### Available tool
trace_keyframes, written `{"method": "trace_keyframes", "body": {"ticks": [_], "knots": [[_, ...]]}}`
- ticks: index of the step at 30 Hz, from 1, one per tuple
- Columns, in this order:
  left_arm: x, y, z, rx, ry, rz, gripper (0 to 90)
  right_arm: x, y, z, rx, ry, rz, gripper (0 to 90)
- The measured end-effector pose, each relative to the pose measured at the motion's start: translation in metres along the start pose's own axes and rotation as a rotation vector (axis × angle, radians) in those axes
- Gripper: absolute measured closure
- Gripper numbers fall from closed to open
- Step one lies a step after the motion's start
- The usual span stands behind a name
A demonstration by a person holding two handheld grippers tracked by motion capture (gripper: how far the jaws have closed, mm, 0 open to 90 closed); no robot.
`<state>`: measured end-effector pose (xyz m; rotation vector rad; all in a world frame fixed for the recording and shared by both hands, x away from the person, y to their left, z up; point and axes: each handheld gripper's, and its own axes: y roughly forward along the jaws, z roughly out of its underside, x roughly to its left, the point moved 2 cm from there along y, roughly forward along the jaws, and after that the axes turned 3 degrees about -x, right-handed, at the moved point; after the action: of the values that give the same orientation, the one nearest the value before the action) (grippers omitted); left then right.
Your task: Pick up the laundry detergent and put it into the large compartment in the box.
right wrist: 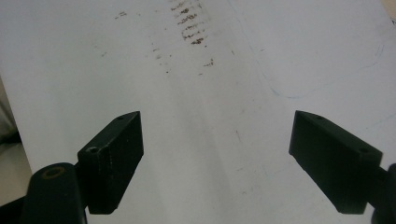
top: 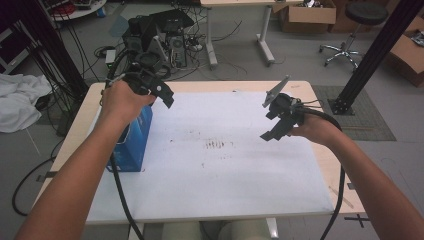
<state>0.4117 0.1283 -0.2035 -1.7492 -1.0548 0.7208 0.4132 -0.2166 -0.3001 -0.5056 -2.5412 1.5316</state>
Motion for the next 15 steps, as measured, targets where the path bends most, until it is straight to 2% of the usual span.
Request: {"method": "trace_keyframes", "body": {"ticks": [1,6,7,9,11,13,15], "knots": [[0.0,0.0,0.0,0.0,0.0,0.0,19.5,0.0,0.0,0.0,0.0,0.0,0.0,17.5],[-0.012,0.008,-0.007,-0.001,0.066,0.014,19.2,0.002,0.0,0.0,0.005,-0.001,-0.002,17.5],[-0.012,0.008,-0.007,-0.001,0.066,0.014,19.2,0.002,0.0,0.0,0.005,-0.001,-0.002,17.5],[-0.019,0.014,-0.011,0.01,0.104,0.023,19.2,0.002,0.0,0.0,0.008,0.0,-0.004,17.5],[-0.021,0.016,-0.012,0.012,0.113,0.026,19.2,0.002,0.0,0.0,0.009,-0.002,-0.005,17.5],[-0.027,0.023,-0.017,0.032,0.151,0.036,19.2,0.003,0.001,0.0,0.012,0.001,-0.006,17.5],[-0.029,0.025,-0.018,0.039,0.158,0.039,19.2,0.002,0.001,0.0,0.012,0.002,-0.005,17.6]]}}
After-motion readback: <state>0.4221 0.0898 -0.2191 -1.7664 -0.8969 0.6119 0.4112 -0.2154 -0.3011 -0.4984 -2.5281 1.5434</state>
